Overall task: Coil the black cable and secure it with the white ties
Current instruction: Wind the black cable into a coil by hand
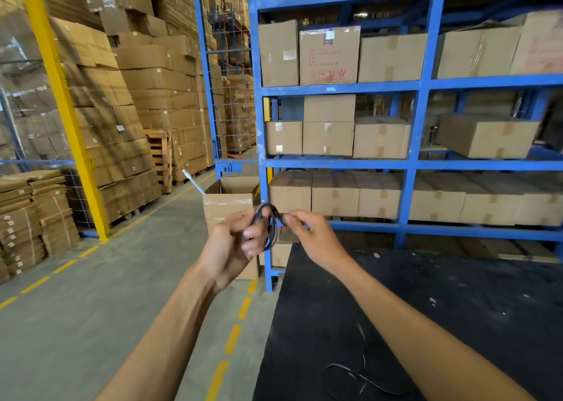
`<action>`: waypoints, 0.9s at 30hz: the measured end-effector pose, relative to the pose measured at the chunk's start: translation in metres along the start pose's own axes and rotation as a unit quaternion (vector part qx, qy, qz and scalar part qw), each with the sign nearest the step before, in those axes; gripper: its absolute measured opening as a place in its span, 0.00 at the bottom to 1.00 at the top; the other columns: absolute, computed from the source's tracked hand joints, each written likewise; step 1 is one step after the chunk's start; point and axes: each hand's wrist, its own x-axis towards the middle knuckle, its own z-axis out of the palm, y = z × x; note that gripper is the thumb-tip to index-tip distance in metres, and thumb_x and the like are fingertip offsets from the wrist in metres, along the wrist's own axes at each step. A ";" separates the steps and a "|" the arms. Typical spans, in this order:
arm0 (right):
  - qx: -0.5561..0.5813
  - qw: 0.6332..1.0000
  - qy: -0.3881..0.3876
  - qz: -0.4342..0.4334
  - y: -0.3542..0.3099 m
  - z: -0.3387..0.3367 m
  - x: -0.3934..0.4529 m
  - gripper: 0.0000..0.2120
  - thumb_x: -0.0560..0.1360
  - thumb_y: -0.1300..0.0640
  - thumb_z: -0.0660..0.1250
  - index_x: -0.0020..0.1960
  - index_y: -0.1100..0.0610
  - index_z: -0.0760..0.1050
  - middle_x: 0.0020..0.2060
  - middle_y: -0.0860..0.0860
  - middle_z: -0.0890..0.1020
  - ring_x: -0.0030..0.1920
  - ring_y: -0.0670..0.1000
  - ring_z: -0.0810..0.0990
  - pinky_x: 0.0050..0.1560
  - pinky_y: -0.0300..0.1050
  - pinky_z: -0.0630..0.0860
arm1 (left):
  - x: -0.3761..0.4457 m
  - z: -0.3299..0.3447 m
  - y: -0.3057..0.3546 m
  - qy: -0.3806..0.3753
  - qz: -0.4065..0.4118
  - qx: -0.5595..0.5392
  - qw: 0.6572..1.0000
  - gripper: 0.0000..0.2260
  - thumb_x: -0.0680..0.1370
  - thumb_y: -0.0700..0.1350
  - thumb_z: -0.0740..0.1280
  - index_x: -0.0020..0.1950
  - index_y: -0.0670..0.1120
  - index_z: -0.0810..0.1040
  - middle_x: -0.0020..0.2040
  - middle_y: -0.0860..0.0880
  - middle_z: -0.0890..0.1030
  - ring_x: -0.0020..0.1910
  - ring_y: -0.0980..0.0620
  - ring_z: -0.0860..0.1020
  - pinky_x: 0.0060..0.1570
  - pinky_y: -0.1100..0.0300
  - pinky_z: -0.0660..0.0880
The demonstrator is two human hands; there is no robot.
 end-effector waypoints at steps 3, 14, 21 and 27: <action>-0.026 0.999 -0.021 0.022 0.018 0.026 -0.021 0.16 0.82 0.50 0.60 0.37 0.49 0.75 0.26 0.40 0.73 0.31 0.42 0.68 0.37 0.42 0.66 | 0.006 0.002 0.012 -0.010 0.056 -0.078 0.995 0.13 0.80 0.43 0.56 0.47 0.42 0.80 0.28 0.53 0.65 0.25 0.56 0.59 0.26 0.65 0.60; -0.028 0.986 -0.163 -0.024 -0.030 0.011 -0.047 0.14 0.83 0.50 0.59 0.42 0.49 0.77 0.34 0.49 0.77 0.36 0.43 0.72 0.42 0.42 0.69 | 0.010 -0.041 -0.038 0.220 0.199 0.412 0.862 0.10 0.82 0.38 0.60 0.45 0.46 0.79 0.40 0.46 0.79 0.31 0.56 0.72 0.37 0.61 0.73; -0.045 0.999 -0.012 -0.013 -0.031 -0.032 0.004 0.05 0.81 0.55 0.63 0.48 0.51 0.78 0.42 0.48 0.82 0.45 0.42 0.80 0.45 0.29 0.73 | -0.002 -0.047 -0.036 0.112 0.072 0.368 0.920 0.17 0.83 0.44 0.54 0.41 0.44 0.79 0.27 0.53 0.62 0.27 0.56 0.58 0.28 0.64 0.58; 0.025 0.994 -0.015 0.104 0.008 0.001 -0.008 0.12 0.83 0.54 0.59 0.46 0.56 0.78 0.33 0.41 0.75 0.33 0.34 0.75 0.37 0.32 0.66 | -0.001 -0.022 -0.003 0.027 0.022 0.205 0.978 0.15 0.83 0.43 0.53 0.42 0.42 0.74 0.26 0.56 0.62 0.23 0.59 0.57 0.25 0.65 0.53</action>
